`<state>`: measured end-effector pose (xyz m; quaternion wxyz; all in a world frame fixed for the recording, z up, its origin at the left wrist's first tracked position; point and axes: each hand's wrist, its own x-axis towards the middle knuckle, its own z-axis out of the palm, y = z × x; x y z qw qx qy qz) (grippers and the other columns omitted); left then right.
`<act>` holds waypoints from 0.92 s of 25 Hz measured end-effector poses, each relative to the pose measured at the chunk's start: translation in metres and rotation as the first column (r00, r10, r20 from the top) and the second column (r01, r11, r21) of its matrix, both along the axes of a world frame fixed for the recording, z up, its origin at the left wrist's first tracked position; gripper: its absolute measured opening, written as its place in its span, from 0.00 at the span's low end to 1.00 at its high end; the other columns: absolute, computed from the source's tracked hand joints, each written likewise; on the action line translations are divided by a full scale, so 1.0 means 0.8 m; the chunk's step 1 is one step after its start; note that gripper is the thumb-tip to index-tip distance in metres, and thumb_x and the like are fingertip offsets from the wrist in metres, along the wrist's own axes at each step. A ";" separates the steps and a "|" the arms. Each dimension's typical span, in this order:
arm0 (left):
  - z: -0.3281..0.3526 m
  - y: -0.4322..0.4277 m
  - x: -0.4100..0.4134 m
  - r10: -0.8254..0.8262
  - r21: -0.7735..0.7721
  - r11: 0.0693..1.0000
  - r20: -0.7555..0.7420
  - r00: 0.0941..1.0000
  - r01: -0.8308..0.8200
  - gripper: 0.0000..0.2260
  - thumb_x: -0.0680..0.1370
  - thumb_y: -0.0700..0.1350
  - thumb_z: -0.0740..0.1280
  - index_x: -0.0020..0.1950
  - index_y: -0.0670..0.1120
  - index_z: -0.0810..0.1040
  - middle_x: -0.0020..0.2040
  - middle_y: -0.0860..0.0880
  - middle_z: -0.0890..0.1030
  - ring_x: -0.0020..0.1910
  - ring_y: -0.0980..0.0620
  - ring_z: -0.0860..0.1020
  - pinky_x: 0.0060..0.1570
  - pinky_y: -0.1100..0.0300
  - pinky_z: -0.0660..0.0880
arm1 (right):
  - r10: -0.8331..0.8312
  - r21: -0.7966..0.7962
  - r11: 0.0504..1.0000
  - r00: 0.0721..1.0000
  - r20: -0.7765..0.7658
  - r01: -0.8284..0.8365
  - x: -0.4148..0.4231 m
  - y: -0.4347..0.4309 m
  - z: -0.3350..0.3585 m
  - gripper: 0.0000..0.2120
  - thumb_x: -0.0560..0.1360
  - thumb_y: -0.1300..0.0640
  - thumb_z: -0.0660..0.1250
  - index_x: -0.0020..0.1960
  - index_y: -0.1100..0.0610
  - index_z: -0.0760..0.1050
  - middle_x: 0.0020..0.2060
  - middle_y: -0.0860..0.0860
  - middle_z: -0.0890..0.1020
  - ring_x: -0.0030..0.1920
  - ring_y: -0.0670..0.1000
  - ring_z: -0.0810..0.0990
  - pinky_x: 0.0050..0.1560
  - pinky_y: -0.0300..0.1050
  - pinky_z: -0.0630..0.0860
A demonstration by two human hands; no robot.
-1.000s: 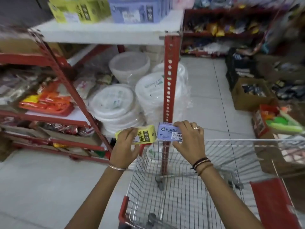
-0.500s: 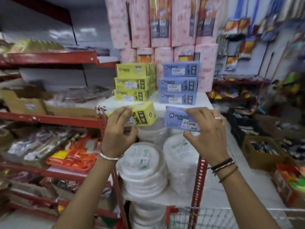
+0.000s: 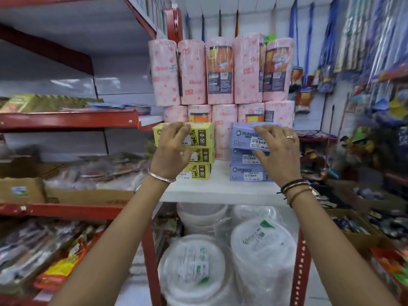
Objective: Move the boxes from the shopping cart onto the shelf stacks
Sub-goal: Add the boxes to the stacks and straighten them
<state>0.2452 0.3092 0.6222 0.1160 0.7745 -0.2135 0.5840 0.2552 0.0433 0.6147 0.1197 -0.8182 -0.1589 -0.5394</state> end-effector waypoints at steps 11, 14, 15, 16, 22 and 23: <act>0.005 0.016 0.047 -0.027 -0.056 0.998 -0.238 0.971 0.014 0.21 0.69 0.35 0.73 0.61 0.40 0.75 0.59 0.42 0.78 0.59 0.44 0.73 0.58 0.52 0.70 | 0.068 -0.018 0.997 0.996 -0.064 -0.069 0.048 0.007 0.010 0.24 0.63 0.50 0.76 0.57 0.54 0.76 0.54 0.54 0.80 0.55 0.59 0.75 0.62 0.56 0.64; 0.000 0.014 0.049 -0.033 -0.063 0.998 -0.270 0.962 0.016 0.21 0.71 0.33 0.70 0.63 0.42 0.73 0.61 0.44 0.76 0.61 0.45 0.71 0.59 0.51 0.71 | 0.073 -0.017 0.997 0.996 -0.058 -0.074 0.053 0.007 0.007 0.24 0.64 0.49 0.75 0.58 0.54 0.75 0.54 0.54 0.79 0.55 0.59 0.75 0.62 0.53 0.62; -0.003 0.014 0.049 -0.035 -0.062 0.998 -0.274 0.961 0.019 0.21 0.71 0.32 0.69 0.63 0.42 0.72 0.62 0.44 0.75 0.62 0.45 0.70 0.61 0.48 0.72 | 0.070 -0.024 0.997 0.996 -0.057 -0.071 0.055 0.007 0.005 0.24 0.64 0.48 0.75 0.58 0.54 0.75 0.55 0.54 0.79 0.55 0.59 0.75 0.62 0.53 0.62; -0.005 0.012 0.048 -0.033 -0.061 0.998 -0.273 0.961 0.017 0.22 0.71 0.31 0.68 0.64 0.41 0.71 0.63 0.44 0.74 0.64 0.45 0.69 0.62 0.46 0.71 | 0.067 -0.031 0.997 0.996 -0.059 -0.069 0.055 0.007 0.005 0.24 0.65 0.48 0.74 0.58 0.54 0.75 0.55 0.54 0.79 0.56 0.59 0.74 0.62 0.53 0.61; -0.015 -0.059 0.014 -0.096 -0.102 0.991 -0.112 0.989 0.084 0.16 0.73 0.30 0.65 0.60 0.36 0.71 0.60 0.37 0.74 0.62 0.43 0.70 0.65 0.54 0.67 | 0.249 0.252 0.936 0.968 0.013 -0.245 0.033 -0.003 -0.012 0.23 0.71 0.59 0.71 0.65 0.58 0.69 0.64 0.59 0.71 0.65 0.57 0.67 0.68 0.45 0.60; -0.016 -0.080 0.010 -0.143 -0.103 0.986 -0.122 0.982 0.131 0.15 0.74 0.31 0.64 0.61 0.35 0.71 0.59 0.37 0.74 0.61 0.43 0.71 0.64 0.55 0.68 | 0.228 0.359 0.904 0.972 0.047 -0.230 0.028 -0.007 -0.018 0.24 0.72 0.59 0.71 0.65 0.60 0.67 0.63 0.60 0.70 0.64 0.58 0.66 0.66 0.43 0.61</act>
